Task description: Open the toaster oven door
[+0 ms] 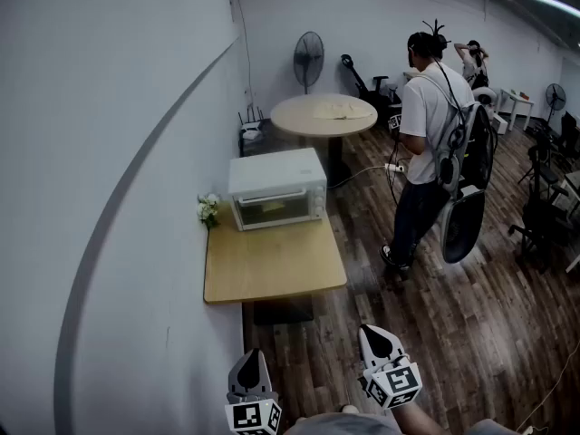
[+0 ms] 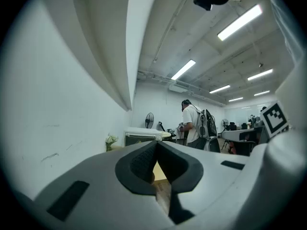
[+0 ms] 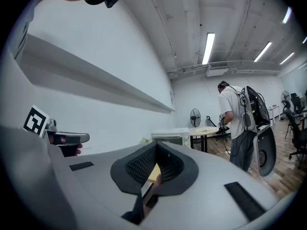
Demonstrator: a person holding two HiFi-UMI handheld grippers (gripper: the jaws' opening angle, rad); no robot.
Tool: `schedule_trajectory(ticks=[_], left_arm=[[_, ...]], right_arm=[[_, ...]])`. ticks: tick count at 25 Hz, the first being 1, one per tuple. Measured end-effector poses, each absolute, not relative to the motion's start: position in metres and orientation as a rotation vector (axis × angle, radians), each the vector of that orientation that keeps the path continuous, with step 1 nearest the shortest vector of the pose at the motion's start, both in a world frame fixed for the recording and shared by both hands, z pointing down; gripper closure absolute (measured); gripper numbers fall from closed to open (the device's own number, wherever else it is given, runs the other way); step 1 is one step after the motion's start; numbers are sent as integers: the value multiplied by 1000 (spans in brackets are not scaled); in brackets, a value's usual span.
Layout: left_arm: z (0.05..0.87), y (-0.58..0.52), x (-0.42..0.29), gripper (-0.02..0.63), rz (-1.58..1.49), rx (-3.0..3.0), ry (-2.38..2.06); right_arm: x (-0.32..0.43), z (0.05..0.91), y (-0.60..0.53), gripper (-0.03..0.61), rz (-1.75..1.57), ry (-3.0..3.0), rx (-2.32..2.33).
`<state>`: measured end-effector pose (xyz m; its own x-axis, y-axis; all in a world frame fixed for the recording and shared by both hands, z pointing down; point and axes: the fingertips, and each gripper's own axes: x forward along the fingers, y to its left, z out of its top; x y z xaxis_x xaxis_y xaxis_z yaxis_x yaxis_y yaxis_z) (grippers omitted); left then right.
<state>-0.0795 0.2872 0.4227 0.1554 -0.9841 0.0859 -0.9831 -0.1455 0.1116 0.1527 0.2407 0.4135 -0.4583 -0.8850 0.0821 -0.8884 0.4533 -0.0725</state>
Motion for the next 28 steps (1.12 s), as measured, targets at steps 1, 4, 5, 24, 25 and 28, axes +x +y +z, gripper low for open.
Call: schedule_trajectory(ticks=[1, 4, 5, 24, 25, 28], left_arm=[[423, 287, -79, 611, -9, 2276, -1954], [424, 287, -78, 611, -6, 2276, -1953], [424, 288, -77, 611, -6, 2276, -1952], [432, 299, -44, 611, 23, 2223, -1987], [432, 300, -39, 611, 26, 2217, -1992], [432, 303, -27, 611, 29, 2196, -2012]], right_arm=[[153, 414, 241, 580, 161, -2650, 1617], [153, 414, 242, 580, 156, -2647, 1615], [154, 414, 243, 580, 155, -2647, 1615], [191, 429, 252, 580, 189, -2652, 1605], [197, 430, 251, 580, 196, -2651, 1609], [215, 433, 247, 580, 207, -2649, 1611]])
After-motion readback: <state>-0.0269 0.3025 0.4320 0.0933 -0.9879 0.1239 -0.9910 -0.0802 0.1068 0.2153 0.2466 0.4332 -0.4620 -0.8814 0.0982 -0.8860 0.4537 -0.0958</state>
